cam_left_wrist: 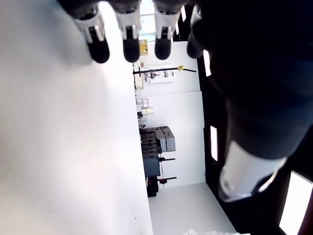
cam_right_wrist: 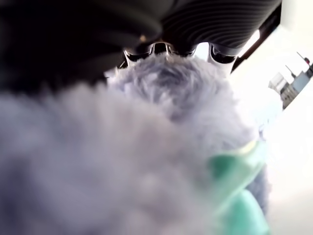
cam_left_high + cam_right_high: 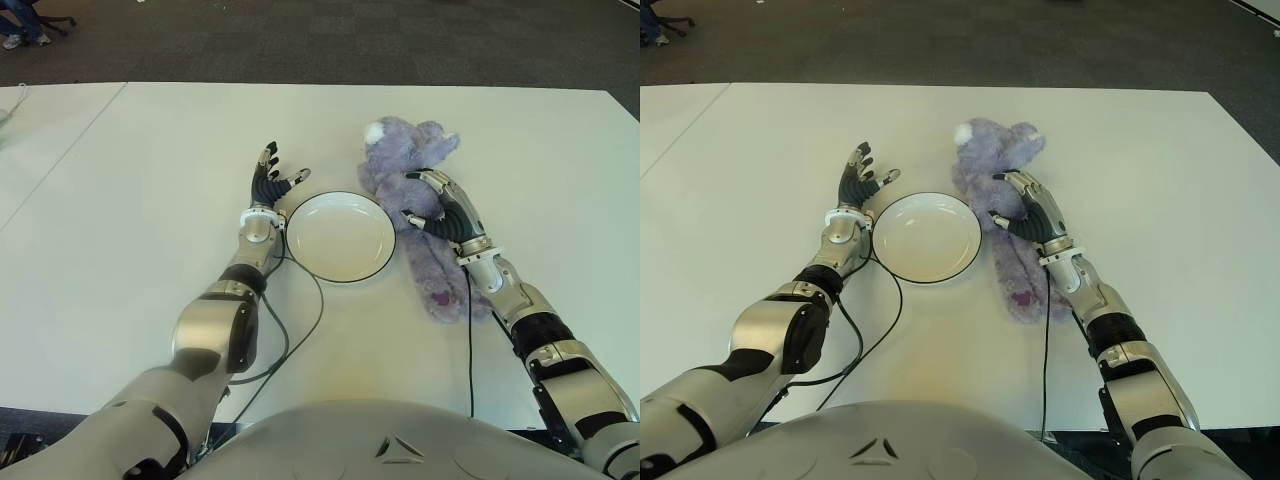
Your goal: Put the doll into the plate.
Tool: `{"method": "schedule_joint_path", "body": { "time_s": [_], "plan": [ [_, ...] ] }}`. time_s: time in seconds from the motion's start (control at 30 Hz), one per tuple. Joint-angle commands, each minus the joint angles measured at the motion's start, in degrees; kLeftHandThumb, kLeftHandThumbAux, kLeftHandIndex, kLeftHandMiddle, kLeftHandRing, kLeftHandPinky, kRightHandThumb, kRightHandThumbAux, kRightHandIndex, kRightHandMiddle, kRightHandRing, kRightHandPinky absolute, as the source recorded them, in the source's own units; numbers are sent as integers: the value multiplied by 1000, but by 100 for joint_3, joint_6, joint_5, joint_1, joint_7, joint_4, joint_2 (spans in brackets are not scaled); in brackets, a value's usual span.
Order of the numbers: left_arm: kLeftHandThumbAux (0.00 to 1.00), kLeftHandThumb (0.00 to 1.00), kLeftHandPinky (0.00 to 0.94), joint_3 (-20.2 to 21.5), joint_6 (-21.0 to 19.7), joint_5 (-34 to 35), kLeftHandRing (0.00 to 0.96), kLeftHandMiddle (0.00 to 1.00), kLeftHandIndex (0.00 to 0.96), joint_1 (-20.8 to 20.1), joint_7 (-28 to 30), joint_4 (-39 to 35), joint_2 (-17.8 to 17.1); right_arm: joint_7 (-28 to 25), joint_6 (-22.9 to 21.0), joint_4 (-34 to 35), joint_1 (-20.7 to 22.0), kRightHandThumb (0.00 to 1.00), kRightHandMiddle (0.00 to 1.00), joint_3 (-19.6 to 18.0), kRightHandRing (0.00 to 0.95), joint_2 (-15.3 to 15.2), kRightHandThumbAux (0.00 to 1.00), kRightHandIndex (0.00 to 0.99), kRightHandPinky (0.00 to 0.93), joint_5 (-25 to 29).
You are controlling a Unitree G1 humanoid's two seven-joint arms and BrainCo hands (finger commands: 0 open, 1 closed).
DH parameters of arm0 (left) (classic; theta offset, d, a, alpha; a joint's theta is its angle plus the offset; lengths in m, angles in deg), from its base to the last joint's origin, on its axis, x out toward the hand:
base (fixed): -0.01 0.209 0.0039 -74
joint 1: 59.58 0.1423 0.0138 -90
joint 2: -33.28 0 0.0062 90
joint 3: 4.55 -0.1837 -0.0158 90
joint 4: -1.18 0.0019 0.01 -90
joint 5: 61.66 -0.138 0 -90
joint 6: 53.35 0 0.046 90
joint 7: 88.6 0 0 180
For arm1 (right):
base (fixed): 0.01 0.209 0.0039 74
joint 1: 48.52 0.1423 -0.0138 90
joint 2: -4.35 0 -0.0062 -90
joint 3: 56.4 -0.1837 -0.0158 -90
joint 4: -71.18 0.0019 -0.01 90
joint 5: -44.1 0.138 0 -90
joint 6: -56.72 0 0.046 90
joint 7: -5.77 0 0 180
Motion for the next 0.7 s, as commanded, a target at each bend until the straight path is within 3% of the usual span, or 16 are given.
{"method": "schedule_joint_path", "body": {
  "time_s": [0.03,0.07,0.13,0.43,0.7],
  "plan": [
    [786,0,116,-82,-612,-89,83,74,34,999,8,635,320,-566,-296,-655,-274,688,591,439,606,192,714,425,649,-294],
    [786,0,117,-82,-604,-86,84,76,34,1000,11,634,326,-506,-326,-672,-264,688,693,444,720,195,710,430,790,-325],
    [788,0,117,-81,-594,-80,84,76,36,1000,16,632,333,-431,-354,-706,-245,691,752,457,777,198,708,434,850,-357],
    [776,0,112,-117,-585,-105,79,71,40,1004,-29,630,333,141,-701,-725,-244,705,829,320,829,281,708,441,858,-432],
    [776,0,119,-134,-680,-93,84,74,33,979,-68,636,339,106,-545,-866,-148,714,841,124,844,339,708,441,870,-78]
  ]
}}
